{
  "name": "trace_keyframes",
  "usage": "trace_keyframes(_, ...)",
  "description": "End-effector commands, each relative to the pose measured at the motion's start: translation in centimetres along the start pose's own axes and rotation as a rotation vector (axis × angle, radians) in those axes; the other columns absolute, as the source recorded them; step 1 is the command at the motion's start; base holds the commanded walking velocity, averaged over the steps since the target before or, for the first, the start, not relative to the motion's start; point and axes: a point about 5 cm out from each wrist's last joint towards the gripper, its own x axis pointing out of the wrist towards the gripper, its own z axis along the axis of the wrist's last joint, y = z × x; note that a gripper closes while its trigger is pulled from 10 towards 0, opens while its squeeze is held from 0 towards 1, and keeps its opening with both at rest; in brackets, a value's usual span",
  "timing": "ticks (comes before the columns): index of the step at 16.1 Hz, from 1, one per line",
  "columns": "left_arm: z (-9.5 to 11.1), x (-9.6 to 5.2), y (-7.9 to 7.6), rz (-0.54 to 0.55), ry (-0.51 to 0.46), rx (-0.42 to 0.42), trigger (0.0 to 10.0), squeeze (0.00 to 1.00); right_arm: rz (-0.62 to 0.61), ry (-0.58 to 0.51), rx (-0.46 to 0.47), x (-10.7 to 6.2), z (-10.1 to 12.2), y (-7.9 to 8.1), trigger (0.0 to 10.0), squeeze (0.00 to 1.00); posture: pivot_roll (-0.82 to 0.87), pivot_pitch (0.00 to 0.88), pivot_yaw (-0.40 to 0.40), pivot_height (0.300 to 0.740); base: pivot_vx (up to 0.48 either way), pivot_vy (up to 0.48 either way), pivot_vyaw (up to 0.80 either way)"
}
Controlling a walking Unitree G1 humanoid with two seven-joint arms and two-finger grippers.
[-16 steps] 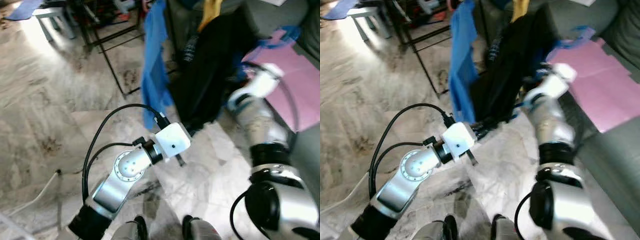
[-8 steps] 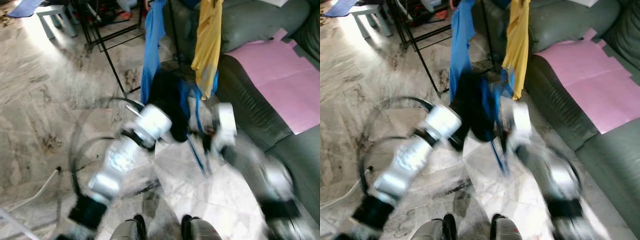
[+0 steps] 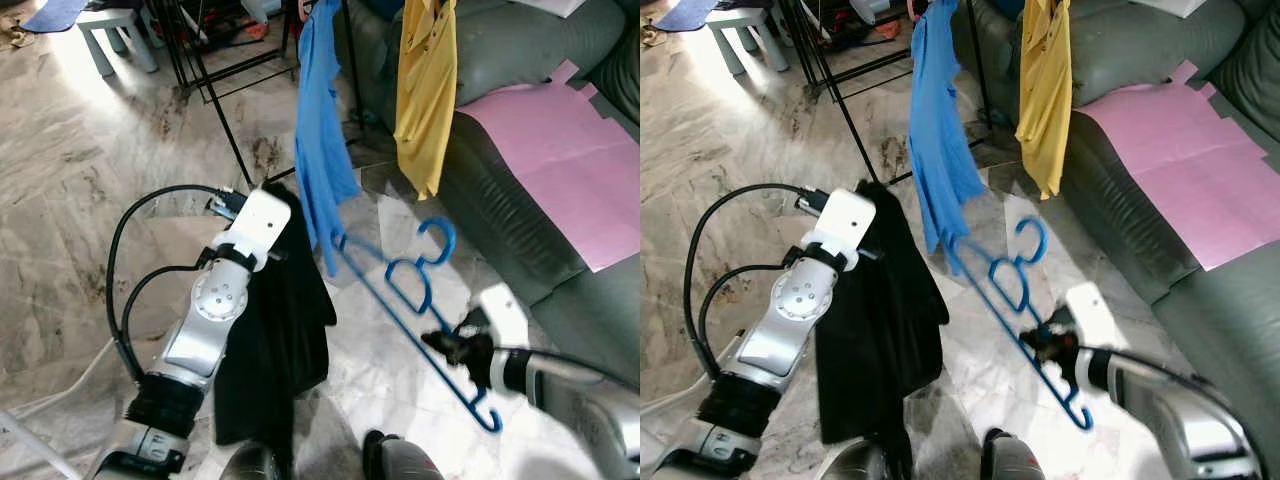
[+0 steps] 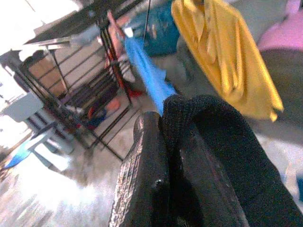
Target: Hang hanger
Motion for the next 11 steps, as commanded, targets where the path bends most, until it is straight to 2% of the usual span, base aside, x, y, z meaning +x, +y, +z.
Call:
trace_keyframes(1, 1.5, 0.2, 0.1, -0.013, -0.088, -0.017, 10.0, 0.00, 0.023, -0.020, -0.018, 0.1, 0.4, 0.6, 10.0, 0.00, -0.14, 0.213, 0.039, 0.740, 0.000, 0.000, 0.00)
trace_keyframes(2, 2.1, 0.1, -0.4, -0.064, -0.133, -0.044, 10.0, 0.00, 0.086, -0.077, -0.005, 0.3, 1.4, 1.7, 10.0, 0.00, -0.13, 0.213, 0.041, 0.740, 0.000, 0.000, 0.00)
trace_keyframes(3, 2.2, -0.1, -0.7, -0.107, -0.150, -0.014, 10.0, 0.00, 0.138, -0.099, -0.022, 0.0, 1.9, 2.2, 10.0, 0.00, -0.13, 0.212, 0.041, 0.740, 0.000, 0.000, 0.00)
trace_keyframes(4, 2.1, -0.2, -0.9, -0.137, -0.152, -0.018, 10.0, 0.00, 0.165, -0.112, -0.037, -0.3, 2.1, 2.4, 10.0, 0.00, -0.13, 0.212, 0.041, 0.740, 0.000, 0.000, 0.00)
trace_keyframes(5, 1.7, -0.5, -1.1, -0.201, -0.161, -0.002, 10.0, 0.00, 0.201, -0.117, -0.090, -1.4, 2.5, 2.1, 10.0, 0.00, -0.12, 0.209, 0.043, 0.740, 0.000, 0.000, 0.00)
trace_keyframes(6, 1.6, -0.5, -0.9, -0.225, -0.172, 0.050, 10.0, 0.00, 0.222, -0.117, -0.119, -2.0, 2.8, 2.0, 10.0, 0.00, -0.13, 0.212, 0.044, 0.740, 0.000, 0.000, 0.00)
trace_keyframes(8, 1.4, -0.1, 0.0, -0.228, -0.198, 0.164, 10.0, 0.00, 0.256, -0.129, -0.177, -3.8, 3.7, 1.5, 10.0, 0.00, -0.13, 0.213, 0.047, 0.740, 0.000, 0.000, 0.00)
trace_keyframes(11, 1.5, 0.8, 1.7, -0.183, -0.201, 0.198, 10.0, 0.00, 0.270, -0.124, -0.219, -4.6, 4.1, 1.4, 10.0, 0.00, -0.14, 0.212, 0.051, 0.740, 0.000, 0.000, 0.00)
